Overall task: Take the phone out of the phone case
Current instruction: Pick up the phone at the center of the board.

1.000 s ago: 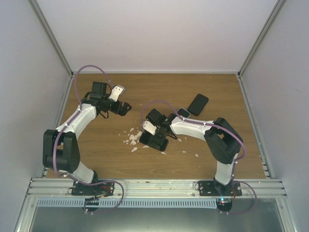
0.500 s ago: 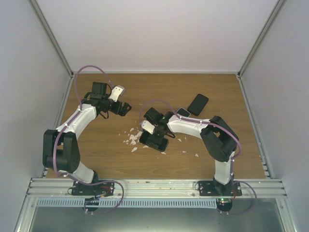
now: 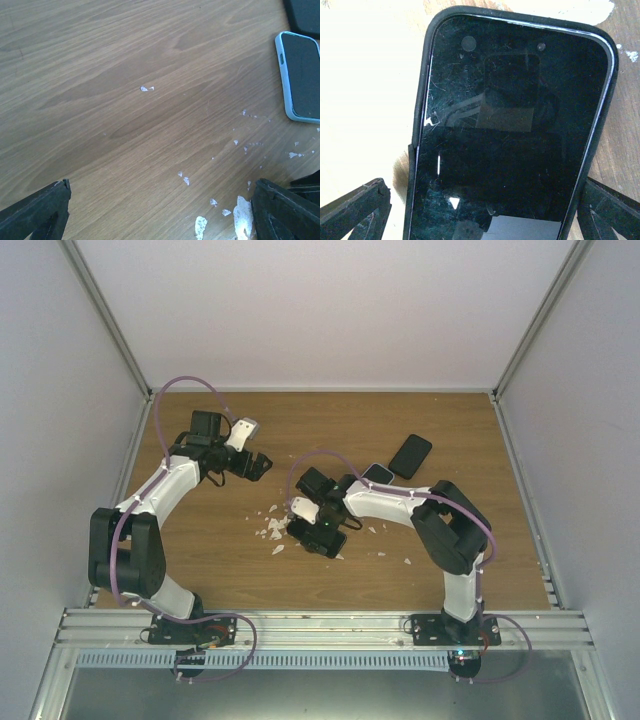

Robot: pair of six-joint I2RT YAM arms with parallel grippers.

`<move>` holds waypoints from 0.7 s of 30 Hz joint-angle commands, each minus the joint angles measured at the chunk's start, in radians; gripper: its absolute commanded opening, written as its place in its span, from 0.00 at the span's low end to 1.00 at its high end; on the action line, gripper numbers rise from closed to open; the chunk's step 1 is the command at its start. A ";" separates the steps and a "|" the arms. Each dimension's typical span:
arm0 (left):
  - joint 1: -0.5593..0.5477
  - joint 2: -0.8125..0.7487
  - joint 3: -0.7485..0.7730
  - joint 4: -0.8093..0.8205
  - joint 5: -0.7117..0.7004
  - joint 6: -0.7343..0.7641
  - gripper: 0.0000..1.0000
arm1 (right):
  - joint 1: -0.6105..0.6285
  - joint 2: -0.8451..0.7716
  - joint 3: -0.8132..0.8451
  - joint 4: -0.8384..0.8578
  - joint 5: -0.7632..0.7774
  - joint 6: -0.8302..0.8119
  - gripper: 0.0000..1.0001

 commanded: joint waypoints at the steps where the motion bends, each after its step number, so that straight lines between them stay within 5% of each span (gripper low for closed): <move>1: 0.006 -0.023 -0.004 0.043 -0.005 -0.010 0.99 | 0.036 0.044 -0.046 0.024 0.146 0.015 0.99; 6: 0.007 -0.043 -0.017 0.048 -0.017 -0.010 0.99 | 0.043 0.067 -0.061 0.035 0.218 0.013 0.99; 15: 0.008 -0.079 -0.031 0.052 0.044 -0.004 0.99 | 0.001 0.004 -0.026 0.011 0.134 0.012 0.71; 21: 0.008 -0.111 -0.027 0.037 0.090 -0.010 0.99 | -0.077 -0.072 0.038 0.030 0.069 0.003 0.68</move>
